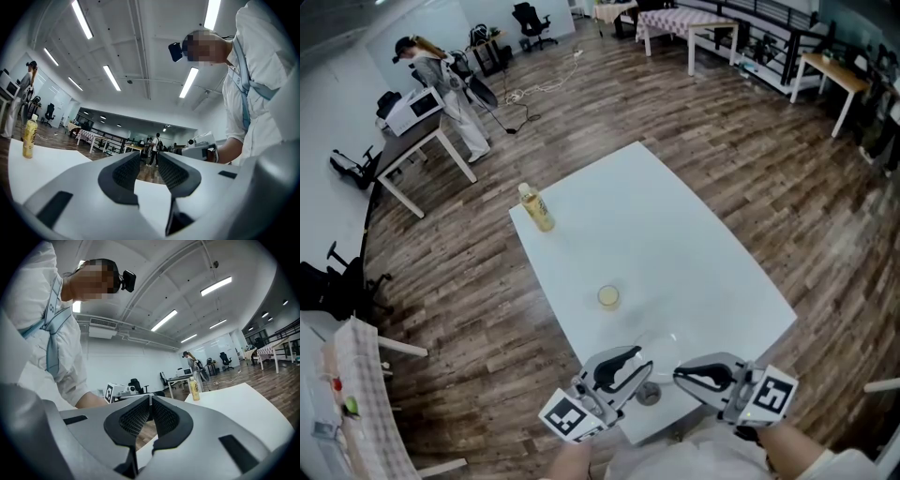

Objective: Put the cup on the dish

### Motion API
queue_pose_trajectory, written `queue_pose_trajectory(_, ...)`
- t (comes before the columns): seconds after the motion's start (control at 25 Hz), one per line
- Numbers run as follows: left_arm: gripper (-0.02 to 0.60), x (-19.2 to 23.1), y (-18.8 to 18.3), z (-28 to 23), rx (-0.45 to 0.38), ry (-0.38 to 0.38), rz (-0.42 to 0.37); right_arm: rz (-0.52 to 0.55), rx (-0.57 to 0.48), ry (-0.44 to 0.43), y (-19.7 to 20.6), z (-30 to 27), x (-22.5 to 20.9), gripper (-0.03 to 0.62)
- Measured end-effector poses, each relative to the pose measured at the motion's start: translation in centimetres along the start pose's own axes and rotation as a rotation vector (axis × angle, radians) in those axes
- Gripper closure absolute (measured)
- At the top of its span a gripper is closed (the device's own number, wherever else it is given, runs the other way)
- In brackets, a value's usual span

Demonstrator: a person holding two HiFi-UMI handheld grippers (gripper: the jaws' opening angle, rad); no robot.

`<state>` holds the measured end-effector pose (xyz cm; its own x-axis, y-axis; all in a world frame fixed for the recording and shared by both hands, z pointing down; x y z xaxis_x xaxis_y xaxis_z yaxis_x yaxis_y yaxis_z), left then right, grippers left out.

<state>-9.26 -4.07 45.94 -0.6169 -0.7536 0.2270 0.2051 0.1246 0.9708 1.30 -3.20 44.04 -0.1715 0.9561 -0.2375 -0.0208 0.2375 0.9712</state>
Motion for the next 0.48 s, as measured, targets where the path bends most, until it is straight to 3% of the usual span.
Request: queue_pose_trajectory(0.48,0.311,5.6,0.6,0.4,0.007,-0.153,-0.043,-0.013,0.031,0.016,0.7,1.0,0.2,0.560)
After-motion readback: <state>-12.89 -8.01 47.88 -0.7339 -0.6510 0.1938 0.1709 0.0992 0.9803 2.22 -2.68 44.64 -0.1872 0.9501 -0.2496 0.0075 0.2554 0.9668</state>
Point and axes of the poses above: the fingertips, and each gripper's own axes: z backward along the fingers, x to its left, y out of its underside, the point moved 3 cm from there along z, backward along the fingers, and after that the axes turned 1 degree about -y, right-handed, at the moved point
